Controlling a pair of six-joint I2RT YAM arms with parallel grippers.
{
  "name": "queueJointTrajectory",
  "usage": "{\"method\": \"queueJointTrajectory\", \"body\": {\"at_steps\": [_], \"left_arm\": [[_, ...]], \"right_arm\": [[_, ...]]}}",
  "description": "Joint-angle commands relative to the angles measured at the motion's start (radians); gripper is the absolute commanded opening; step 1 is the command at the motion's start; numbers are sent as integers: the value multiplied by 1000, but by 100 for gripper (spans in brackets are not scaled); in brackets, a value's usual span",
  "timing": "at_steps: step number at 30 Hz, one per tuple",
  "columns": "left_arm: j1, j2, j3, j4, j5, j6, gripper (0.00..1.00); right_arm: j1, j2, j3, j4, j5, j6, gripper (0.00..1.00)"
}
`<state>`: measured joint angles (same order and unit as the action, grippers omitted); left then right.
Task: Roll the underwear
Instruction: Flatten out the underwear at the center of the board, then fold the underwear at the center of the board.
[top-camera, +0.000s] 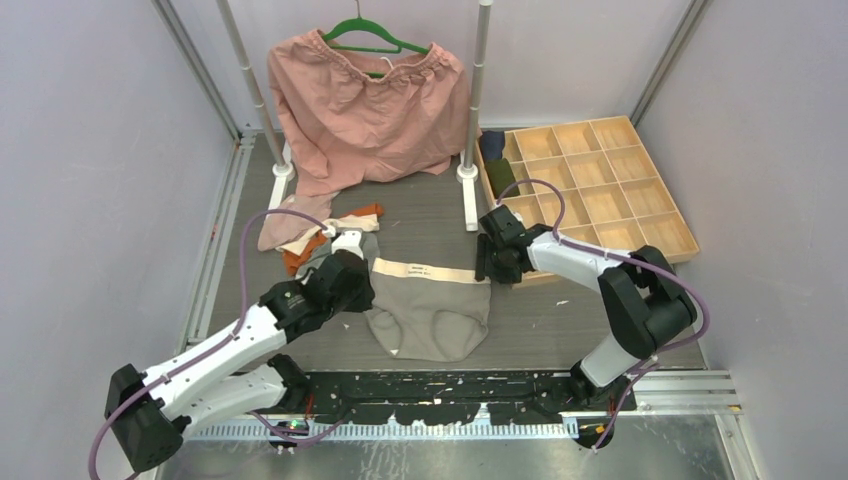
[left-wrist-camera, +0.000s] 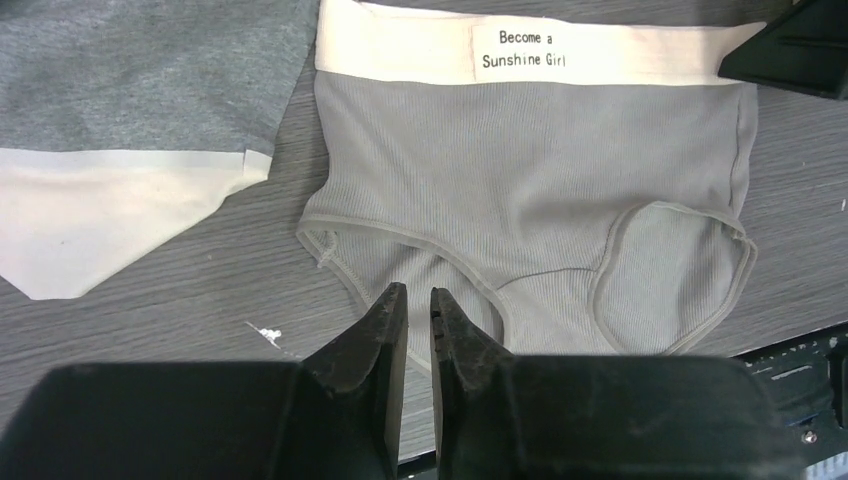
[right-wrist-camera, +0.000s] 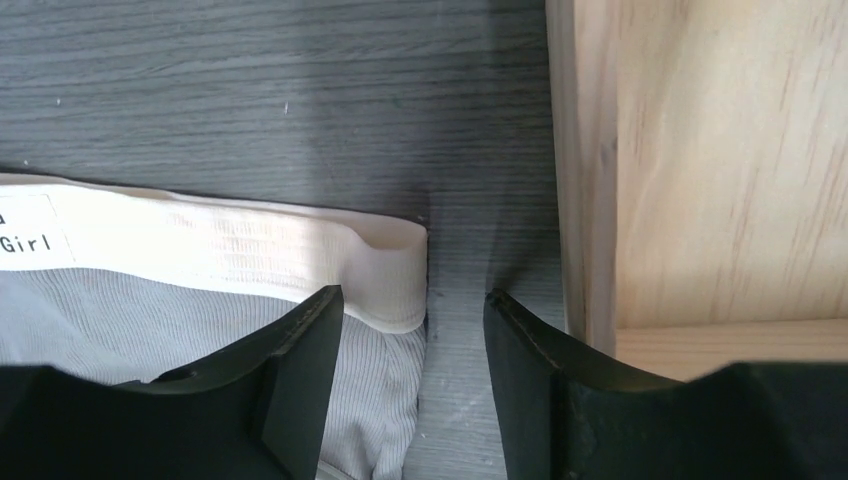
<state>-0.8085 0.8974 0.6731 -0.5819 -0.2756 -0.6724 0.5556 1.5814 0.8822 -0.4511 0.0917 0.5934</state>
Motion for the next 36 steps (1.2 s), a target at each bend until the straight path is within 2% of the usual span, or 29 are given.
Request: {"method": "queueJointTrajectory", "body": {"at_steps": [1,6,10,17,20,25,30,36], "left_arm": [[5,-9,-20,31,2,20,16],[4,16,-12,63,45,34,16],[-23,55,16,92,89,47,16],[-245,205,102,158,-18,0,19],[-367,315,170,216,-60,-16,25],[-504,588,336,290,-98,-17,33],[-556,828,502,289,-152,-23,43],[-598,971,585,243,-269,-33,52]], "right_arm": [[-15,24,38,29,22,-10,59],[-25,41,38,44,9,-15,50],[-28,47,34,61,-11,-18,38],[-28,52,-7,103,-71,9,14],[-28,40,-35,124,-78,23,7],[-29,32,-53,134,-118,29,6],[-28,20,-61,140,-138,40,6],[-28,2,-78,146,-152,47,6]]}}
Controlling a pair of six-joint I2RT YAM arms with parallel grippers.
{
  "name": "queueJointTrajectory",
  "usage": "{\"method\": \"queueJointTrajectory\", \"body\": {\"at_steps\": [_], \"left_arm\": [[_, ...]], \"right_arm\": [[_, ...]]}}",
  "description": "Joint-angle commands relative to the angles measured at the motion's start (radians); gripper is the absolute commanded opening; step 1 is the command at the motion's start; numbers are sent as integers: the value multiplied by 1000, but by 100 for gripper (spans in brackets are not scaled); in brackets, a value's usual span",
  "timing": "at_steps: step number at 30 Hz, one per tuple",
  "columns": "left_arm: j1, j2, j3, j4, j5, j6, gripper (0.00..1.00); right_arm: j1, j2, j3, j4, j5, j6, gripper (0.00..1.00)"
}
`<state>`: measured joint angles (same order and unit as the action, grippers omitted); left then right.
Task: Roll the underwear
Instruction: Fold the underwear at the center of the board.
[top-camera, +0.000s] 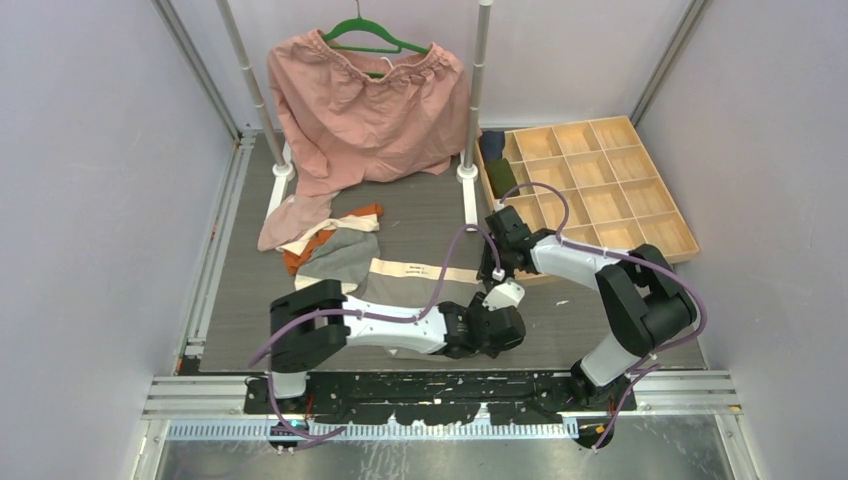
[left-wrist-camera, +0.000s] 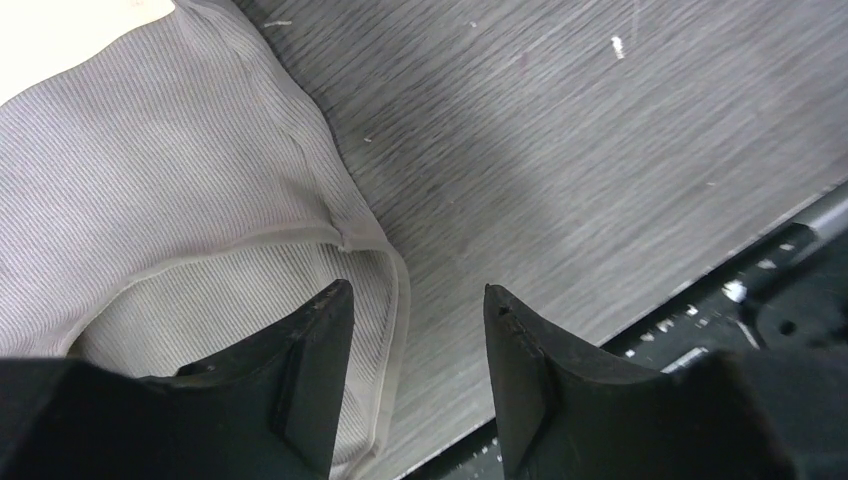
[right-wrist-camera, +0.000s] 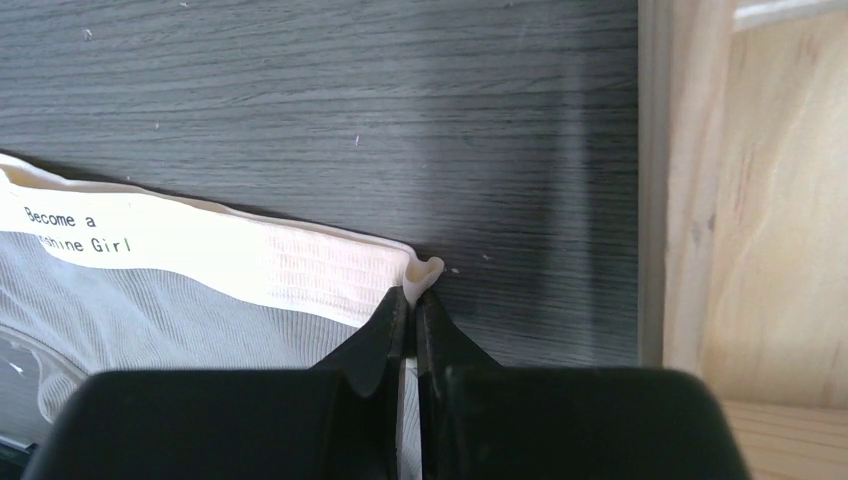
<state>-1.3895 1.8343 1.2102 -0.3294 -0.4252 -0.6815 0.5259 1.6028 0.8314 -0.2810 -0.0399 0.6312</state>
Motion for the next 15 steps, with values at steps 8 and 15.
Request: {"method": "queueJointTrajectory", "body": {"at_steps": [8,15], "left_arm": [[-17,89,63,-29,-142,-24,50],[-17,129,67,-42,-140,-17,34]], "right_arm": [[1,-21,-27,-26,-26,7,6],[1,-33,-29,-26,-33,10,6]]}}
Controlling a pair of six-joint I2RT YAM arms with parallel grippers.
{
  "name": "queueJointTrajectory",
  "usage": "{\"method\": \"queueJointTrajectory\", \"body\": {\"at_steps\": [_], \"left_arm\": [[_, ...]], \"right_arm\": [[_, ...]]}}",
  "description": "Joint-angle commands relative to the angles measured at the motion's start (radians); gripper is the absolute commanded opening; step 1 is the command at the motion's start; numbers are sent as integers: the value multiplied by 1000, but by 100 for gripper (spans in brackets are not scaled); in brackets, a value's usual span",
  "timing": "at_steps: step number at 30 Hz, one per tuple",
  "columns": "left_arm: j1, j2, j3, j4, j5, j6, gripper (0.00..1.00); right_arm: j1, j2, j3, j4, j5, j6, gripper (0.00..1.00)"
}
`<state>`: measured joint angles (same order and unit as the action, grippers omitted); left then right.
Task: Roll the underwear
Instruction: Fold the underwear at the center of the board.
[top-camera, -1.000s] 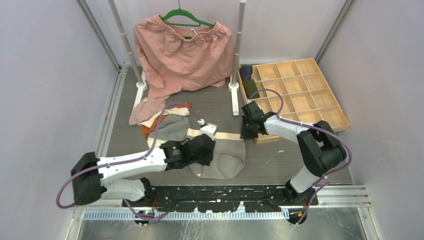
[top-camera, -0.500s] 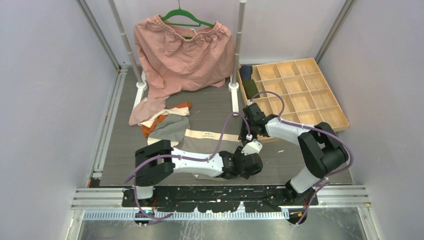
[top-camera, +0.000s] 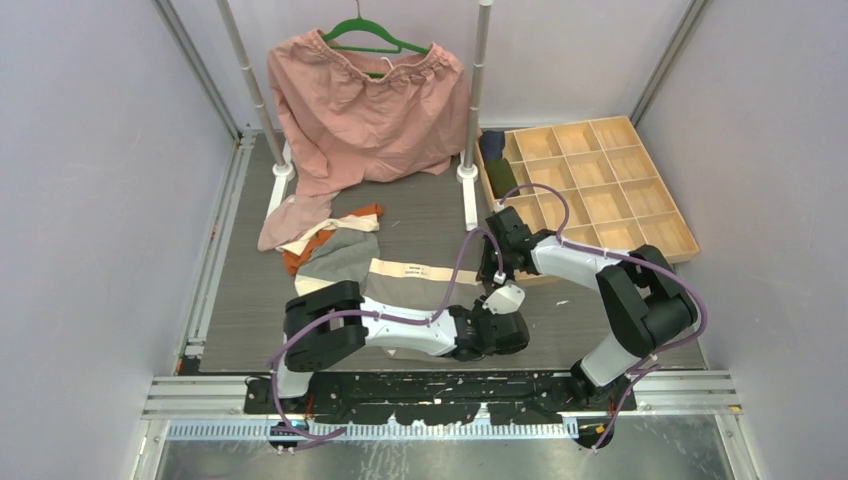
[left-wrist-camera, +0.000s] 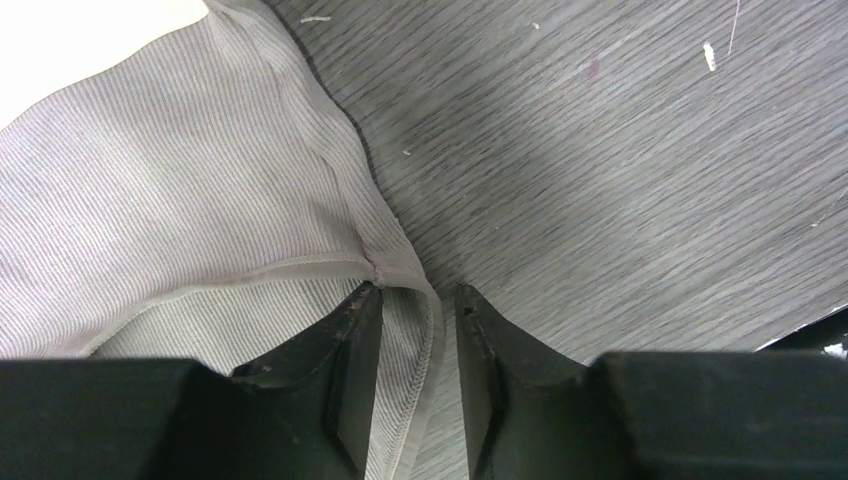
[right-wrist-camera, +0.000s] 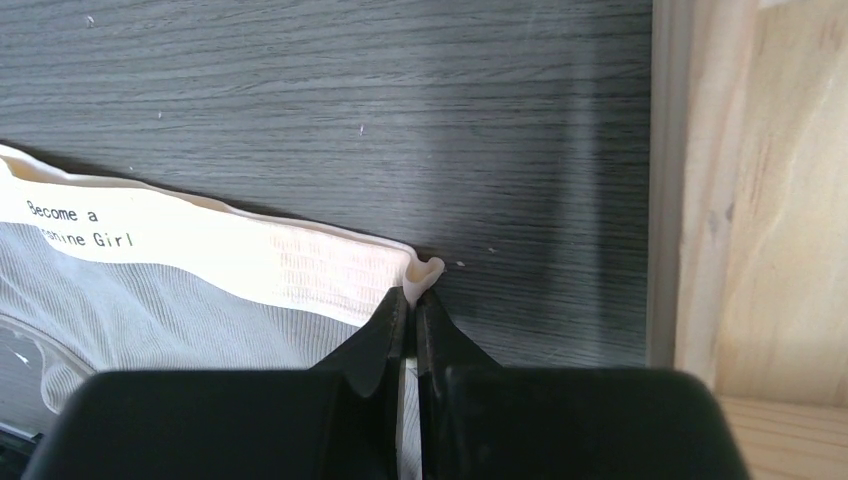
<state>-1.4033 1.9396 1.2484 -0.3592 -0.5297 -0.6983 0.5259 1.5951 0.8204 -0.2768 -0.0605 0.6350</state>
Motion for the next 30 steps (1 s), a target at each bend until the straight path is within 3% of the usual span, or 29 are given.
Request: {"method": "queueJointTrajectory", "body": {"at_steps": [1,10,22,30], "left_arm": [[-3,26,28,-14,-35,0,29],[-7,-38,-3,-4,-9,10,1],[-20,-201,-63,141,125,17,1],[-19,-296,-121,207,132,-2,1]], "right_arm": [[0,-30,-20,-30,-15,7,6],[1,-110,-12,-75,-11,14,4],[0,-318,33,-298,114,-19,1],[-1,-394,83,-408,128,-42,1]]}}
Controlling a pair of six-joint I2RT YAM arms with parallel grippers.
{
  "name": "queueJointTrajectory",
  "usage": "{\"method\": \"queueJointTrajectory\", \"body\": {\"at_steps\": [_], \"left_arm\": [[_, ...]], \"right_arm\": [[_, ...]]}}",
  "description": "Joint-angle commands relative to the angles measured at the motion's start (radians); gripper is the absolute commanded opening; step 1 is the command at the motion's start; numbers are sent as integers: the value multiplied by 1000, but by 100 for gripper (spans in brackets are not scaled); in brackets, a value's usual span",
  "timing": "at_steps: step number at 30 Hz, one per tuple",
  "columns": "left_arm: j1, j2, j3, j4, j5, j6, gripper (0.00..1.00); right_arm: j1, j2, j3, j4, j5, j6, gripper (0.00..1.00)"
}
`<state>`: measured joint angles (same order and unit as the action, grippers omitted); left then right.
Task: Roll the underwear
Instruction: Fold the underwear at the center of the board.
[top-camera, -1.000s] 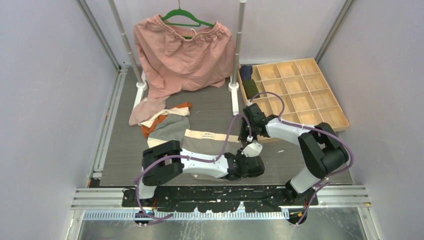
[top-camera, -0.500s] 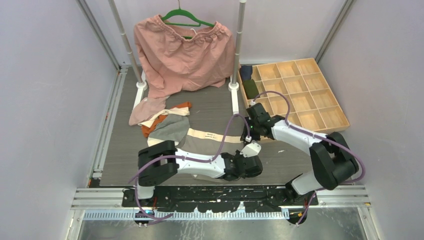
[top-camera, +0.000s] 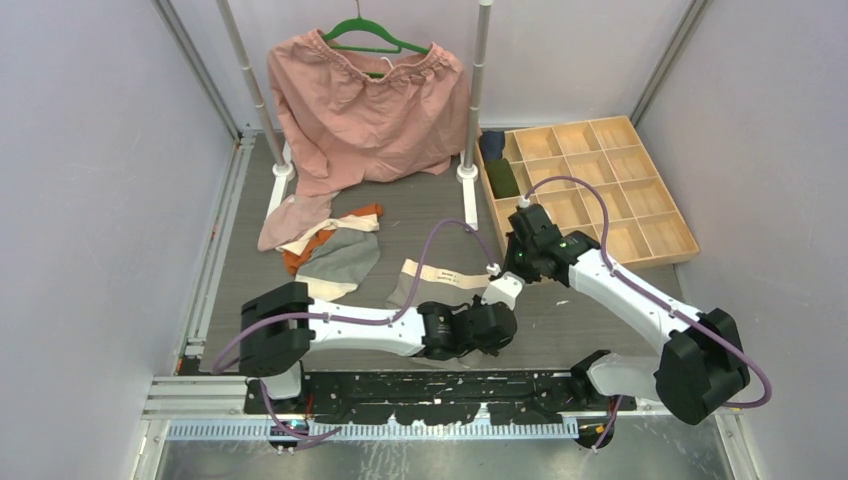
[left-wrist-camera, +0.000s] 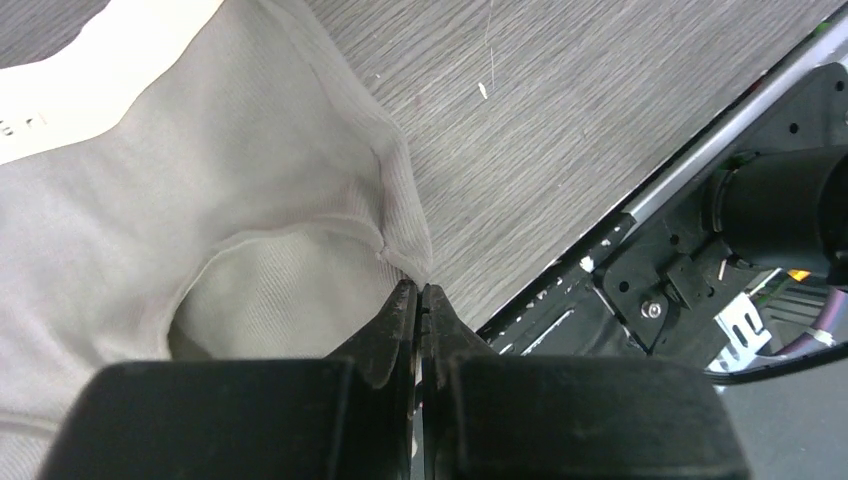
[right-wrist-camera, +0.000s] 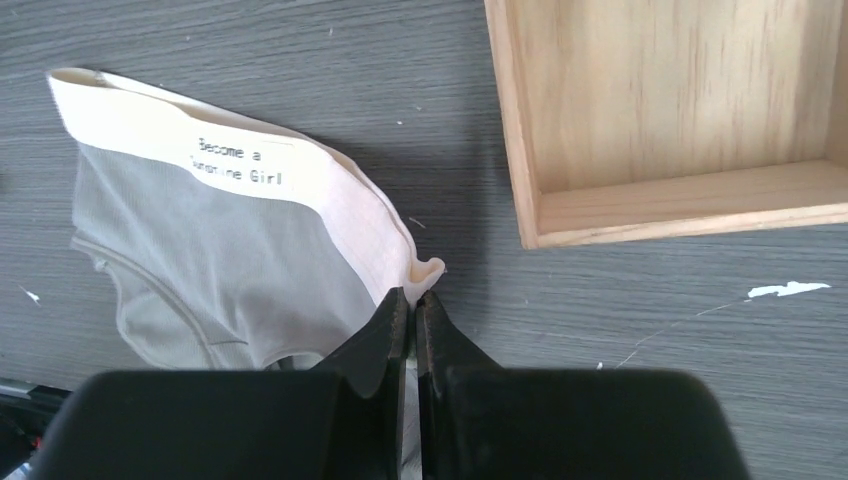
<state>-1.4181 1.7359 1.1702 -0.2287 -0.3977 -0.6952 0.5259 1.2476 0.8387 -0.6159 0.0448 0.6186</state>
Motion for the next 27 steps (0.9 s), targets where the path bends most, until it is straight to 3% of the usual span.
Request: {"method": "queueJointTrajectory", "body": {"at_steps": [1,12,27], "left_arm": [[-4,-110,-61,89,-3,-11,1],[-2,-283,-224,114,-85,-61,1],[5,-506,-382,42,-173,-117,1]], "right_arm": [[0,-50,74,-71,8,-25,1],[2,31,146,15,-201,21,1],[60,238,235,156,-270,82,4]]}}
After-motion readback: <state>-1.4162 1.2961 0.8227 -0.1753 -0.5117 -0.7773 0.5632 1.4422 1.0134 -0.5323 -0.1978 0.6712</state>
